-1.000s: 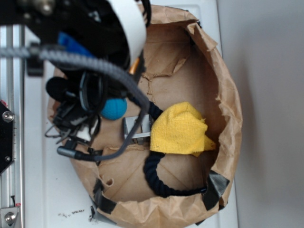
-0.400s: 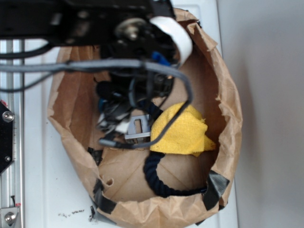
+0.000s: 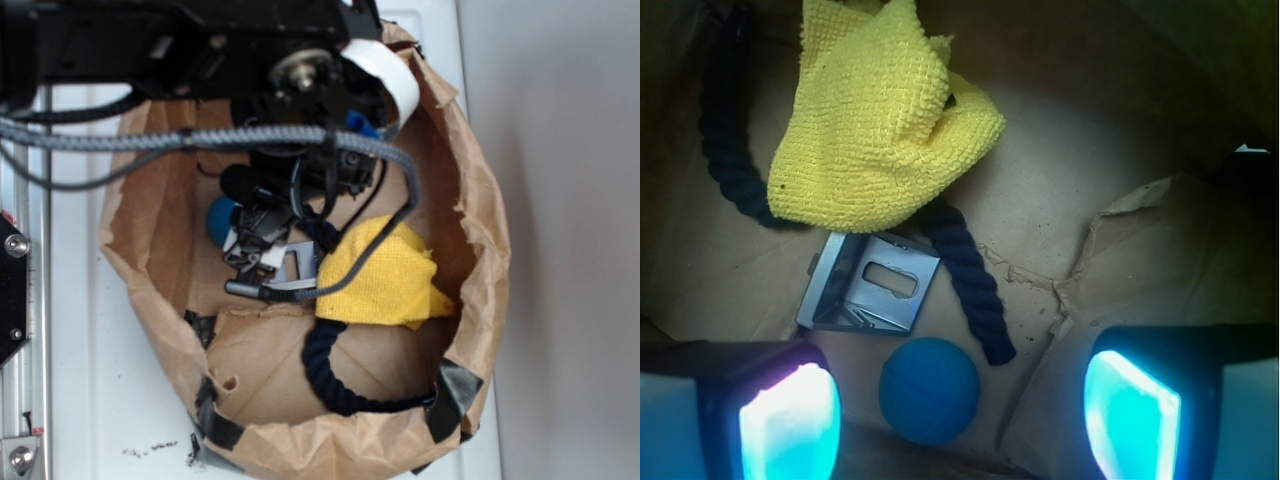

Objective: Grab the blue ball.

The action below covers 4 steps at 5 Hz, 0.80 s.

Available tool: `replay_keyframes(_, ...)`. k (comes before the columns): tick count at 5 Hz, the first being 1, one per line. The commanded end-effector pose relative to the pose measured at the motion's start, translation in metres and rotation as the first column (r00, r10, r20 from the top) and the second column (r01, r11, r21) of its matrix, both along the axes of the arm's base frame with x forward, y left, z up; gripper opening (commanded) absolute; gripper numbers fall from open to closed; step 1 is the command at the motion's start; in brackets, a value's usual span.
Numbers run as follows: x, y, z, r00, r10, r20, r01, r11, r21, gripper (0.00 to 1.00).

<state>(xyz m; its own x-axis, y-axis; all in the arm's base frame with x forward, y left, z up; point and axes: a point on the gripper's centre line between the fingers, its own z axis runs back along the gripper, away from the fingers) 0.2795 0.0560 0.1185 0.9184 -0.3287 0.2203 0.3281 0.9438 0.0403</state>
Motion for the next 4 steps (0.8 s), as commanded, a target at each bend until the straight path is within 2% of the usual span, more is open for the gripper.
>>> replay_keyframes(1, 0.010, -0.003, 0.018, 0.998, -0.003, 0.057, 0.002, 1.000, 0.013, 1.00)
replay_keyframes(2, 0.014, 0.007, 0.002, 0.997, 0.046, 0.056, -0.046, 0.999, -0.001, 1.00)
replay_keyframes(4, 0.008, 0.022, -0.009, 0.996, 0.013, 0.089, -0.012, 1.000, -0.016, 1.00)
